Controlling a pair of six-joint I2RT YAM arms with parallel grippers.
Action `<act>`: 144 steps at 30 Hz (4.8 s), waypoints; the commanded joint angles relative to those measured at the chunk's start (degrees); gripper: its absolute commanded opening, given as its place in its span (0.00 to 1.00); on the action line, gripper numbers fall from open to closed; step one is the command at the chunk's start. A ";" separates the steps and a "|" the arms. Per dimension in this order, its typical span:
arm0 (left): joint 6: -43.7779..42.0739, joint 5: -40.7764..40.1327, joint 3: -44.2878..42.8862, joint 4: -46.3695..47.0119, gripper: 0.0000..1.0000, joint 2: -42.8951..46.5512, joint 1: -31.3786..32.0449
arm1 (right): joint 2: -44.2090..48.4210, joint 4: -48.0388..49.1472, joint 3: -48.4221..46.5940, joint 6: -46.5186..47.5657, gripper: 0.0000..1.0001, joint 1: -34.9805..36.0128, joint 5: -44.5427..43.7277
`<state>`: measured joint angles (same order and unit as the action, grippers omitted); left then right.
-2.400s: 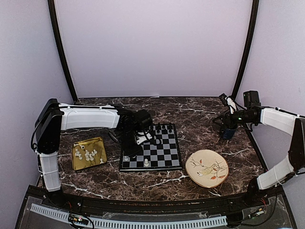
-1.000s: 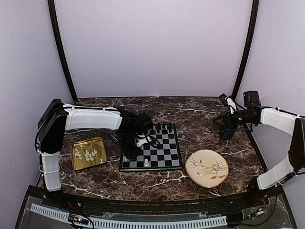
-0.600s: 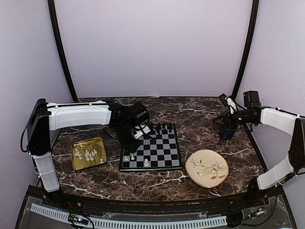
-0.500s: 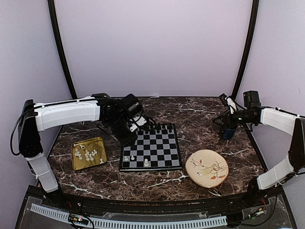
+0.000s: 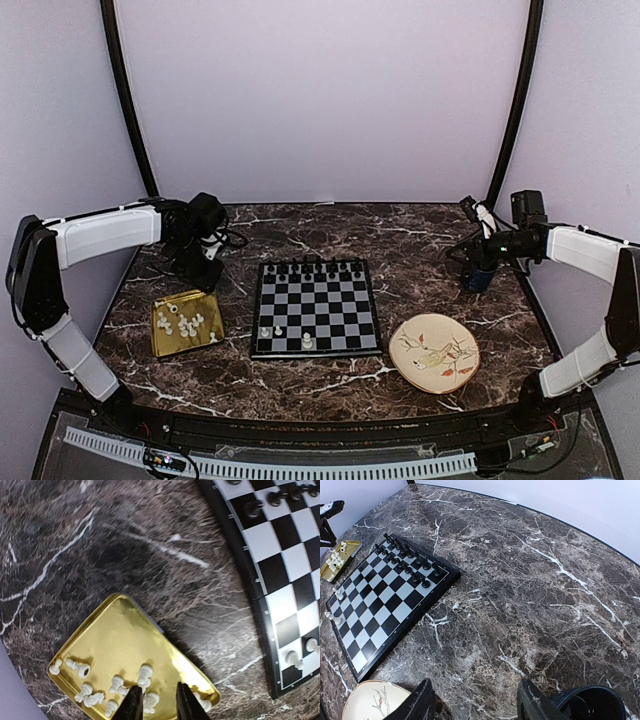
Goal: Set up the chess pieces on the board
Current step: Pick up the pawn from the storage box, then place the pawn on c2.
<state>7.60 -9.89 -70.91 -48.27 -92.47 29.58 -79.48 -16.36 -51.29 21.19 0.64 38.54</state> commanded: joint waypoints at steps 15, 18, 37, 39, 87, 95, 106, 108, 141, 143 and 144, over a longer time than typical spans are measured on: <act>4.46 0.89 4.54 -1.65 0.32 -3.71 -5.11 | 1.26 0.63 0.56 0.86 0.56 -0.15 0.00; 4.83 -0.72 5.16 -1.53 0.32 -4.66 -5.18 | 1.18 0.63 0.56 0.92 0.56 -0.20 0.00; 4.89 1.65 7.80 0.23 0.20 -7.88 -5.15 | 0.73 0.51 0.48 1.06 0.56 -0.19 -0.09; 4.84 1.78 7.89 0.28 0.20 -7.98 -5.22 | 0.72 0.53 0.46 1.05 0.56 -0.15 -0.11; -8.02 22.01 -6.17 9.98 0.00 -5.90 14.10 | 1.51 0.41 0.61 1.16 0.56 -0.20 -0.67; -11.40 15.05 -12.05 5.42 0.00 -13.73 19.54 | 1.86 0.38 0.74 1.44 0.56 -0.13 -0.80; -12.61 9.73 -15.74 1.15 0.00 -19.69 22.48 | 2.05 0.29 0.75 1.63 0.56 -0.19 -0.71; -12.59 9.70 -15.90 0.76 0.01 -19.93 22.63 | 1.89 0.24 0.74 1.74 0.56 -0.16 -0.67; -11.75 8.49 -15.83 -0.04 0.15 -22.88 23.77 | 1.76 -0.07 0.68 1.92 0.56 -0.15 -0.89; -11.64 8.41 -15.81 -0.02 0.16 -23.00 23.77 | 1.87 -0.03 0.75 1.90 0.56 -0.15 -0.92; -11.59 8.40 -15.75 0.01 0.17 -23.02 23.77 | 1.85 -0.07 0.69 1.89 0.56 -0.19 -0.98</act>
<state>-4.25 -0.64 -86.13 -46.89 -114.87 53.06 -78.76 -16.80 -51.03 22.48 0.64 37.52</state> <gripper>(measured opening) 0.159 0.562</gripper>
